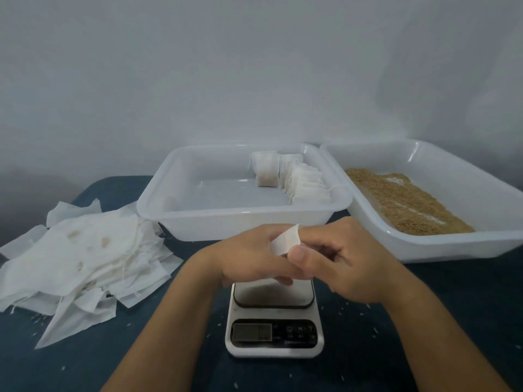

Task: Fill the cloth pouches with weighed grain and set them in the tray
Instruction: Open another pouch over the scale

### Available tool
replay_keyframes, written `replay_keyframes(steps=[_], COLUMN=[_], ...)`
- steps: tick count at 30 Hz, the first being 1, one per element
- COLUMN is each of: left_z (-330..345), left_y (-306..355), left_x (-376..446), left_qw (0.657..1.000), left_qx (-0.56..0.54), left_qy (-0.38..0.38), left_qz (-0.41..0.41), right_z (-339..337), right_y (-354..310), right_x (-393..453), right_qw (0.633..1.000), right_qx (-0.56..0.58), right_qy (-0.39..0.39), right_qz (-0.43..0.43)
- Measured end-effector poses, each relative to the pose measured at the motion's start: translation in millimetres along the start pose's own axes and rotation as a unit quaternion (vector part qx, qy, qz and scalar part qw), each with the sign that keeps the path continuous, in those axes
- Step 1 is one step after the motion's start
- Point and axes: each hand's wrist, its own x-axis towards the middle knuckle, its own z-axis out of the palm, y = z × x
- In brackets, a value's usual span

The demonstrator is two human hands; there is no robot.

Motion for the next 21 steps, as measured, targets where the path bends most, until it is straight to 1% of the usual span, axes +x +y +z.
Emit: replay_keyframes(steps=[3,5,7,9,10,12,13,14,15,16,18,19,21], left_z=[7,10,12,13,14,16,17,18,19,19,18,17,15], left_y=[-10,-18,-25,-30,-31,-34,-34,-35,-37,-39,-41,-42,-43], left_x=[9,9,8,5,4,3,3,3,4,4,4,5,6], left_qw=[0.998,0.994,0.988,0.981,0.977,0.967,0.962,0.959,0.958,0.958,0.959,0.958,0.954], left_qx=[-0.004,-0.025,-0.044,-0.041,-0.024,0.016,0.027,0.030,0.022,0.009,-0.013,-0.021,-0.035], left_qy=[0.050,0.093,0.134,0.179,0.203,0.245,0.261,0.271,0.276,0.276,0.273,0.277,0.289], left_qz=[0.032,0.055,0.068,0.067,0.065,0.073,0.077,0.079,0.081,0.081,0.073,0.070,0.072], right_z=[-9,-14,-17,-20,-24,-36,-46,-59,-73,-86,-105,-110,-112], right_y=[2,3,3,5,6,11,17,25,35,46,66,74,84], right_x=[-2,-2,-2,-2,-2,-2,-2,-3,-4,-6,-8,-8,-5], right_qw=[0.999,0.994,0.982,0.958,0.940,0.893,0.870,0.857,0.853,0.851,0.838,0.828,0.810], right_qx=[0.006,0.004,-0.025,-0.054,-0.053,-0.044,-0.062,-0.107,-0.162,-0.212,-0.277,-0.296,-0.317], right_qy=[0.047,0.102,0.178,0.279,0.336,0.448,0.482,0.484,0.451,0.387,0.219,0.136,-0.005], right_qz=[-0.016,-0.030,-0.047,-0.050,-0.034,0.034,0.081,0.140,0.209,0.285,0.416,0.456,0.494])
